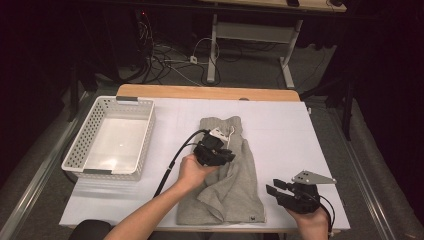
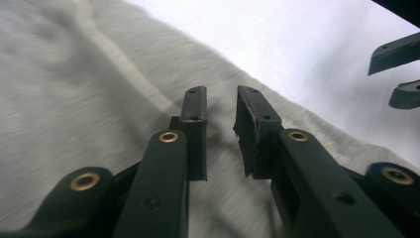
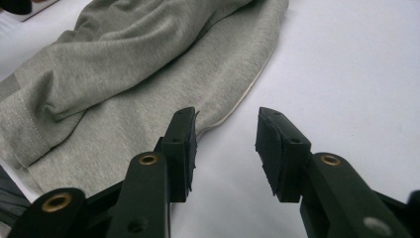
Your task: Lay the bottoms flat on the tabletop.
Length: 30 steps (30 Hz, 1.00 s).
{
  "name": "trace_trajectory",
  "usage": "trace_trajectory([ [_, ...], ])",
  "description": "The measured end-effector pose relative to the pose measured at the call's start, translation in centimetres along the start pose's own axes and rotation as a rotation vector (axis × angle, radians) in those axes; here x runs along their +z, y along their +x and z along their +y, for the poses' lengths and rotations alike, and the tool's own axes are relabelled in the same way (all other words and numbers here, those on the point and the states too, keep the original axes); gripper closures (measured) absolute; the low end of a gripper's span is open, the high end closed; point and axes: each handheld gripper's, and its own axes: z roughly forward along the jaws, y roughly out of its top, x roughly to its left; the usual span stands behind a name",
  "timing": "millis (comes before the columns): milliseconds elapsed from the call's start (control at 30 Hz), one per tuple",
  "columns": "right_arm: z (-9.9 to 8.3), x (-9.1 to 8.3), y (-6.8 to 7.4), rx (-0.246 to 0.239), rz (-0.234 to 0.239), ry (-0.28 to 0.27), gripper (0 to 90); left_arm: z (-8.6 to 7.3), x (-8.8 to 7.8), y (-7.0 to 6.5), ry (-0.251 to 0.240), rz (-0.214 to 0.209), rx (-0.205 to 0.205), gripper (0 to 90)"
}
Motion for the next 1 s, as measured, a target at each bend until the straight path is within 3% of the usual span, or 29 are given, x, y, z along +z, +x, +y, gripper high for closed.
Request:
trace_trajectory([
  [233, 0.0, 0.0, 0.0, 0.002, -0.003, 0.001, 60.5, -0.9, -1.5, 1.5, 0.021, 0.055, -0.018, 74.3],
  [500, 0.0, 0.0, 0.0, 0.0, -0.003, 0.0, 60.5, -2.3, 0.9, 2.6, 0.105, 0.041, -0.069, 83.6],
  [633, 0.0, 0.0, -0.1, 0.004, -0.004, 0.002, 60.5, -2.0, 2.2, 2.2, 0.103, 0.014, -0.076, 83.8],
  [1000, 0.1, -0.3, -0.1, 0.0, -0.008, -0.015, 60.5, 0.7, 4.7, -0.1, 0.099, -0.034, -0.03, 83.7],
])
